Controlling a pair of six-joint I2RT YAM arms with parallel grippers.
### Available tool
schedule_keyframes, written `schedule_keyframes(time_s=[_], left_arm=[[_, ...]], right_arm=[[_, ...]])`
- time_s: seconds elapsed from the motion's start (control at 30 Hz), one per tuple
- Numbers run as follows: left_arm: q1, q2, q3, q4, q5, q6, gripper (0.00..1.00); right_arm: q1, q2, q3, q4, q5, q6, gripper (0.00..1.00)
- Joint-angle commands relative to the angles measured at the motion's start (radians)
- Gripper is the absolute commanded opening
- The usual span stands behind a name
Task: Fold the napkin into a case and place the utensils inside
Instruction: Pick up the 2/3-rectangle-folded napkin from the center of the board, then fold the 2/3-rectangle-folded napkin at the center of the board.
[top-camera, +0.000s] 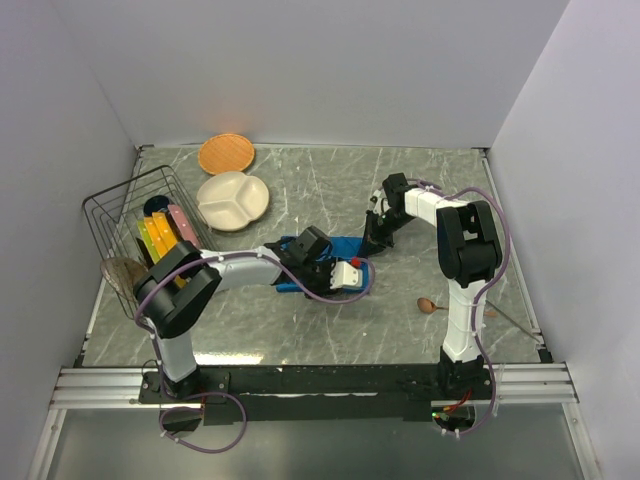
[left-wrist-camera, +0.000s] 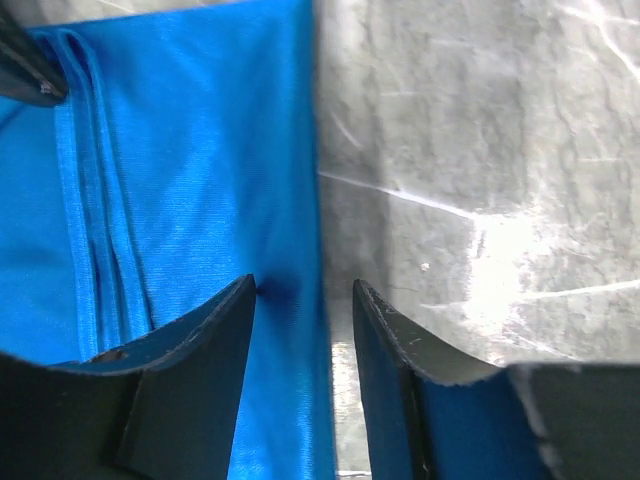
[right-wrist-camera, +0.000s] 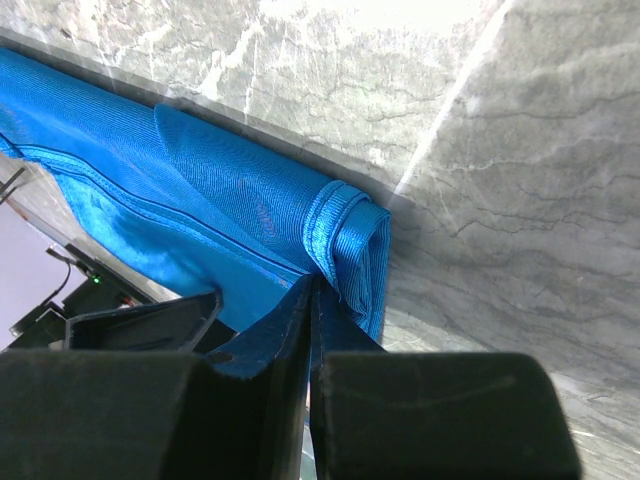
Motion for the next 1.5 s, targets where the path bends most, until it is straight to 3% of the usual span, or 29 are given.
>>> schedule_keyframes(time_s=[0.0, 0.1, 0.13, 0.33, 0.4, 0.63, 0.97, 1.3, 1.47], left_arm=[[-0.013, 0.029, -0.013, 0.014, -0.020, 0.039, 0.50], [-0.017, 0.048, -0.030, 0.023, -0.046, 0.057, 0.42], [-0.020, 0.049, -0.030, 0.023, -0.047, 0.060, 0.33], [-0.014, 0.069, 0.030, -0.037, -0.023, 0.056, 0.05], [-0.003, 0.071, 0.068, -0.081, 0.017, 0.054, 0.02], [0.059, 0.103, 0.272, -0.290, 0.210, 0.027, 0.01], [0.198, 0.323, 0.621, -0.578, 0.416, 0.025, 0.01], [0.270, 0.466, 0.861, -0.669, 0.487, 0.005, 0.01], [0.284, 0.509, 0.891, -0.643, 0.484, -0.033, 0.01]], right_arm=[[-0.004, 0.070, -0.012, -0.015, 0.199, -0.054, 0.08], [-0.004, 0.075, -0.008, -0.022, 0.199, -0.059, 0.08], [-0.002, 0.075, -0.006, -0.022, 0.201, -0.060, 0.08], [-0.002, 0.070, -0.014, -0.023, 0.198, -0.071, 0.08], [-0.004, 0.070, -0.012, -0.023, 0.199, -0.073, 0.08], [-0.004, 0.069, -0.012, -0.020, 0.196, -0.079, 0.08], [-0.002, 0.073, -0.009, -0.022, 0.193, -0.077, 0.06], [-0.004, 0.081, 0.002, -0.028, 0.192, -0.077, 0.06], [-0.004, 0.087, 0.011, -0.035, 0.196, -0.077, 0.06]])
